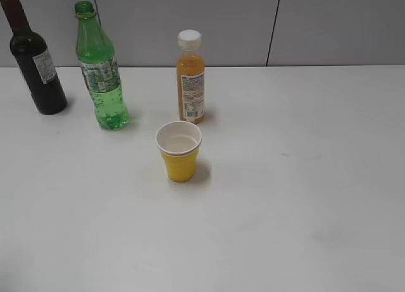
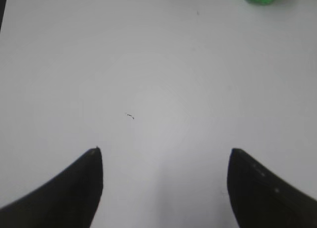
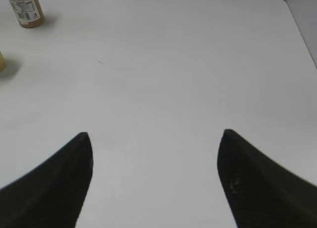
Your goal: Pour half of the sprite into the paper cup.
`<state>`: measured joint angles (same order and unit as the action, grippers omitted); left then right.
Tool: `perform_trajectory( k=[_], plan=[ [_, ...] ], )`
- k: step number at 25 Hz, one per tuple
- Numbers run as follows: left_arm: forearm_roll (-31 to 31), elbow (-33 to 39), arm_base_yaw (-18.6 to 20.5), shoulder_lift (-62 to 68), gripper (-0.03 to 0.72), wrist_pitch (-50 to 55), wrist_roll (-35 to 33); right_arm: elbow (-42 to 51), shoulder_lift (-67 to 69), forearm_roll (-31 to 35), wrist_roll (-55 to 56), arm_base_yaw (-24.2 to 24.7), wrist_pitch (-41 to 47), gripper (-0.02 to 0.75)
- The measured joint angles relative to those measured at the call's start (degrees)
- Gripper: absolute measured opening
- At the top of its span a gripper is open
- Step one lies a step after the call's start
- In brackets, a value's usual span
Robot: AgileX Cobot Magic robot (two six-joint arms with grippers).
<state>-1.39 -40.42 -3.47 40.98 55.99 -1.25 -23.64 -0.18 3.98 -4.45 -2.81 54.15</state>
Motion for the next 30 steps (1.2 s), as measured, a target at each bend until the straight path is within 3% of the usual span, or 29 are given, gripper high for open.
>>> perform_trajectory(
  k=[19,30],
  plan=[
    [-1.2,1.3,0.0,-25.4,0.592,10.2,-0.1,0.0,0.0,0.0,0.0,0.0,0.0,0.592],
    [-1.8,8.9,0.0,-39.8,0.591,10.4,-0.1,0.0,0.0,0.0,0.0,0.0,0.0,0.592]
  ],
)
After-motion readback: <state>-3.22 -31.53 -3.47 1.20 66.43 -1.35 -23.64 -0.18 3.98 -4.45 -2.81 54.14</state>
